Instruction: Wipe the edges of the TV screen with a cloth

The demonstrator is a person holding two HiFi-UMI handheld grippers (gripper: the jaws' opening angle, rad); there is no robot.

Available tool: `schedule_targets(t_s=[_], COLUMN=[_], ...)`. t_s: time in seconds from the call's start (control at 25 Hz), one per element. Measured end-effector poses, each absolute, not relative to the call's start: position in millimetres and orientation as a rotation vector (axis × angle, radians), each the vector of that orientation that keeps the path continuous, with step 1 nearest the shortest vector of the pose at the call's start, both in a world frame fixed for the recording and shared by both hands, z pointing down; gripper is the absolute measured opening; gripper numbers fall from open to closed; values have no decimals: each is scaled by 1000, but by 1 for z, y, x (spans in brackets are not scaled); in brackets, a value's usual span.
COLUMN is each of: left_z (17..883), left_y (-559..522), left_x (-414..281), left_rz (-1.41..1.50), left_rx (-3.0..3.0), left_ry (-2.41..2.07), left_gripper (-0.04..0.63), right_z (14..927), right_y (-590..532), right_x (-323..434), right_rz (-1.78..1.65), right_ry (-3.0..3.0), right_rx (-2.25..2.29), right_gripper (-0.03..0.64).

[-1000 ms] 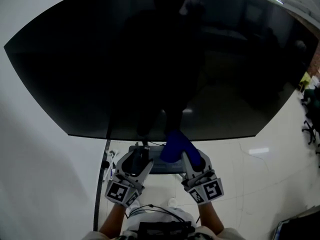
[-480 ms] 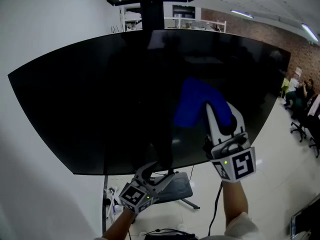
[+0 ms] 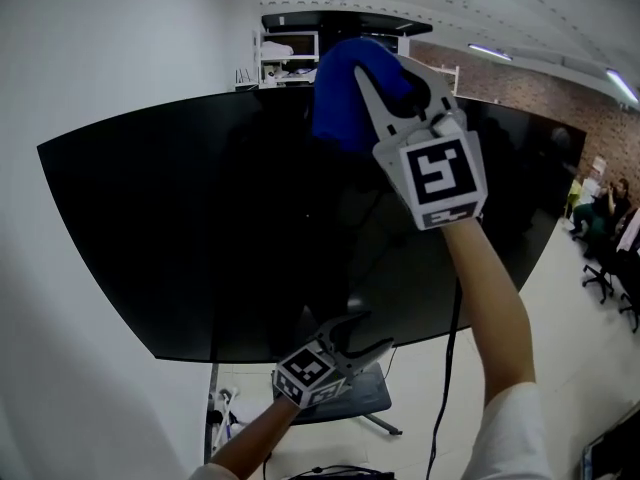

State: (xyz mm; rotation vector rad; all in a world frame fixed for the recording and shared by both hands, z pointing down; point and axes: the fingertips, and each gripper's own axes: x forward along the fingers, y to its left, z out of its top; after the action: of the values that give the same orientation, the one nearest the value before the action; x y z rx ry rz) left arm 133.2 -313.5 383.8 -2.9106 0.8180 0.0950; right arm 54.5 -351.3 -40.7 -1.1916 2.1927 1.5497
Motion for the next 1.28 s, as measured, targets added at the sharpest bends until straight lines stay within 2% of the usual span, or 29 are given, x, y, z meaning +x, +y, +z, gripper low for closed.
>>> schedule_targets(t_s=[0.2, 0.52, 0.84, 1.28], left_z=[383, 392, 408, 423], left_y=[-313, -299, -311, -323], left_x=[169, 248, 353, 477], left_rz=[73, 68, 53, 27], left_rx=[-2945, -3025, -3092, -3114], left_ry=[705, 486, 192, -3], left_gripper=[244, 244, 244, 244], right_z=[-39, -38, -37, -29], right_y=[-372, -408, -472, -536], right_x=[65, 186, 387, 653], right_rz=[1699, 1602, 1483, 1049], right_ry=[2153, 2183, 2012, 1816], right_rx=[-1389, -1681, -2147, -2564], right_gripper=[83, 84, 86, 86])
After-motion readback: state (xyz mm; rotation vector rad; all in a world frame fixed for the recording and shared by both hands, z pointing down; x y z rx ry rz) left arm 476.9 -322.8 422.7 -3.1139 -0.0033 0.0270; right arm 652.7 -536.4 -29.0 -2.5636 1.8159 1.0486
